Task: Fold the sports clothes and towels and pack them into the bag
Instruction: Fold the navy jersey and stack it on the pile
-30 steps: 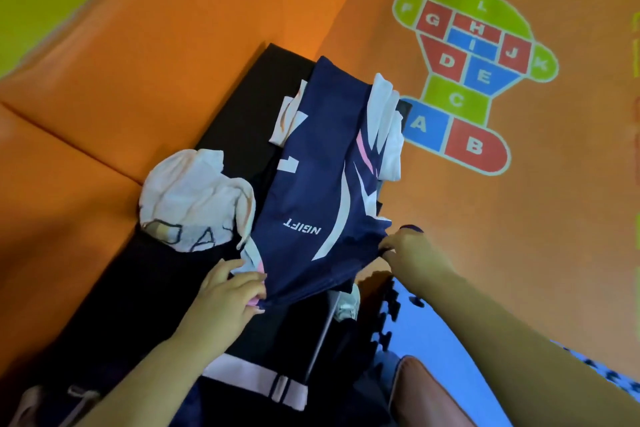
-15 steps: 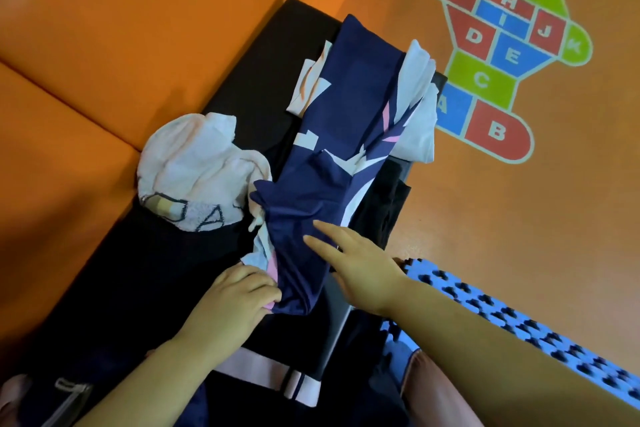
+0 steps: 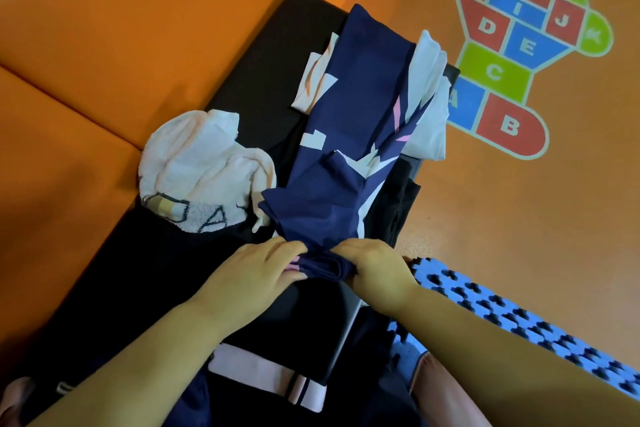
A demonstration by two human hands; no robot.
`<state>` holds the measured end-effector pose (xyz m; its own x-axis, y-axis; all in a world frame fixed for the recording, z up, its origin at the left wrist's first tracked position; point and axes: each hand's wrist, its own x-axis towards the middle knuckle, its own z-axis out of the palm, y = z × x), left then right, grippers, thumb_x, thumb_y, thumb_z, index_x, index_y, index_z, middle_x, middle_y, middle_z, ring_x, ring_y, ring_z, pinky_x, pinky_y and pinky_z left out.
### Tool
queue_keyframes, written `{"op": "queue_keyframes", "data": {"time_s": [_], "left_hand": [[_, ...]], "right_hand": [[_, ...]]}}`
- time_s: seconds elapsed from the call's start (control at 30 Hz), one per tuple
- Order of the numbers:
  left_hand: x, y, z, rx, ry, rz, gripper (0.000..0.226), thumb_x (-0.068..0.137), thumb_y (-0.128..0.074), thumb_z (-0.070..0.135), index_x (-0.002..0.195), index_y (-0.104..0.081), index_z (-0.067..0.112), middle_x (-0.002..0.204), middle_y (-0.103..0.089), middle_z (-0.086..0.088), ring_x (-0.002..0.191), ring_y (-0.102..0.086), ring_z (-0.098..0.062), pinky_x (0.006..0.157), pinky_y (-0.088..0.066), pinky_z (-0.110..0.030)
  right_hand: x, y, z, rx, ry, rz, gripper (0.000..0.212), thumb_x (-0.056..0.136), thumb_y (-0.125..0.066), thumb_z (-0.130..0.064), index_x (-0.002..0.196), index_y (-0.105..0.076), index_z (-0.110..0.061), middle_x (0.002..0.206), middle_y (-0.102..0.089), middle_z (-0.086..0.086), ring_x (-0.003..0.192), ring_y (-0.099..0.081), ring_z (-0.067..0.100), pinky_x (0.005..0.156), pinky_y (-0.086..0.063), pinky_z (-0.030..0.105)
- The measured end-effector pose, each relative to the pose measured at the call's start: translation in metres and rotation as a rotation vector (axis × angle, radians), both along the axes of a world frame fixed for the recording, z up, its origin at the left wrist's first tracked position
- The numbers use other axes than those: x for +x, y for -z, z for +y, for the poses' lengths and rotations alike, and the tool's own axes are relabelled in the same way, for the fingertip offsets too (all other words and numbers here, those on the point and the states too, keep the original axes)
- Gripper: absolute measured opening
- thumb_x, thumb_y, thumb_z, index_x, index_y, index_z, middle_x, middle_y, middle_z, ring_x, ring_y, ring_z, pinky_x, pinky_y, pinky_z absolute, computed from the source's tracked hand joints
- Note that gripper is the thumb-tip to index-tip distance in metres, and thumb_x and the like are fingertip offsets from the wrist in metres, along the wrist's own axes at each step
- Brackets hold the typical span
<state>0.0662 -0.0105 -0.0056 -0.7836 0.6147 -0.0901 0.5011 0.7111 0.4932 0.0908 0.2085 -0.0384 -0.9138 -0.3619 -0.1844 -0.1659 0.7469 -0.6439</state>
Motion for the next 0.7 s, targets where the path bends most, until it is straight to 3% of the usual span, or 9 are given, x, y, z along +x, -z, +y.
{"op": "queue_keyframes", "data": {"time_s": [0.07, 0.13, 0.23, 0.37, 0.47, 0.57, 0.63, 0.7], "left_hand": [[0.002, 0.004, 0.001, 0.004, 0.025, -0.015, 0.053, 0.081, -0.044, 0.056, 0.120, -0.047, 0.021, 0.095, -0.063, 0.009, 0.090, -0.047, -0.010, 0.065, -0.046, -0.018], [0.009, 0.011, 0.002, -0.058, 0.048, -0.091, 0.071, 0.076, -0.047, 0.062, 0.132, -0.039, 0.020, 0.103, -0.059, 0.007, 0.087, -0.051, -0.007, 0.070, -0.051, -0.027], [0.015, 0.021, 0.008, -0.215, 0.027, -0.095, 0.092, 0.065, -0.044, 0.072, 0.141, -0.032, 0.020, 0.112, -0.047, 0.003, 0.091, -0.049, -0.018, 0.076, -0.051, -0.036], [0.023, 0.032, 0.014, -0.292, 0.070, -0.061, 0.099, 0.059, -0.042, 0.082, 0.143, -0.031, 0.030, 0.131, -0.038, -0.002, 0.107, -0.036, -0.025, 0.089, -0.044, -0.046], [0.026, 0.035, 0.018, -0.333, 0.160, -0.120, 0.107, 0.053, -0.042, 0.086, 0.145, -0.028, 0.033, 0.143, -0.031, 0.000, 0.128, -0.027, -0.032, 0.103, -0.025, -0.047], [0.026, 0.035, 0.024, -0.343, 0.238, -0.199, 0.112, 0.049, -0.043, 0.088, 0.145, -0.017, 0.038, 0.151, -0.013, 0.010, 0.142, 0.002, -0.031, 0.110, 0.002, -0.048], [0.025, 0.034, 0.027, -0.271, 0.237, -0.255, 0.111, 0.053, -0.049, 0.085, 0.145, -0.006, 0.041, 0.149, -0.004, 0.021, 0.141, 0.023, -0.020, 0.111, 0.018, -0.041], [0.022, 0.032, 0.030, -0.215, 0.173, -0.330, 0.103, 0.059, -0.055, 0.079, 0.145, -0.015, 0.040, 0.145, -0.017, 0.026, 0.138, 0.022, -0.004, 0.112, 0.021, -0.033]], "right_hand": [[0.012, -0.002, 0.007, -0.029, 0.093, -0.042, 0.030, 0.069, -0.064, -0.002, 0.093, -0.072, -0.018, 0.083, -0.069, -0.002, 0.075, -0.064, 0.023, 0.063, -0.049, 0.028], [0.021, -0.003, 0.013, -0.056, 0.151, -0.158, 0.035, 0.071, -0.057, -0.002, 0.097, -0.072, -0.021, 0.089, -0.070, -0.003, 0.081, -0.065, 0.023, 0.067, -0.051, 0.030], [0.029, -0.009, 0.017, -0.099, 0.180, -0.260, 0.043, 0.070, -0.047, -0.003, 0.100, -0.071, -0.023, 0.095, -0.071, -0.003, 0.089, -0.064, 0.021, 0.075, -0.052, 0.037], [0.034, -0.013, 0.022, -0.175, 0.207, -0.362, 0.037, 0.076, -0.053, 0.002, 0.098, -0.071, -0.022, 0.094, -0.071, -0.007, 0.089, -0.064, 0.012, 0.079, -0.051, 0.034], [0.037, -0.013, 0.027, -0.217, 0.288, -0.418, 0.026, 0.084, -0.060, -0.007, 0.093, -0.070, -0.029, 0.081, -0.070, -0.011, 0.074, -0.062, 0.007, 0.073, -0.051, 0.033], [0.035, -0.017, 0.029, -0.316, 0.453, -0.507, 0.011, 0.089, -0.062, -0.024, 0.094, -0.071, -0.027, 0.070, -0.068, -0.006, 0.063, -0.059, 0.010, 0.068, -0.051, 0.030], [0.032, -0.017, 0.032, -0.407, 0.592, -0.598, 0.021, 0.091, -0.060, -0.029, 0.097, -0.070, -0.012, 0.067, -0.066, -0.002, 0.060, -0.058, 0.013, 0.064, -0.047, 0.028], [0.028, -0.018, 0.031, -0.506, 0.674, -0.661, 0.034, 0.093, -0.057, -0.033, 0.097, -0.065, 0.000, 0.073, -0.059, 0.011, 0.066, -0.053, 0.023, 0.066, -0.043, 0.036]]}}
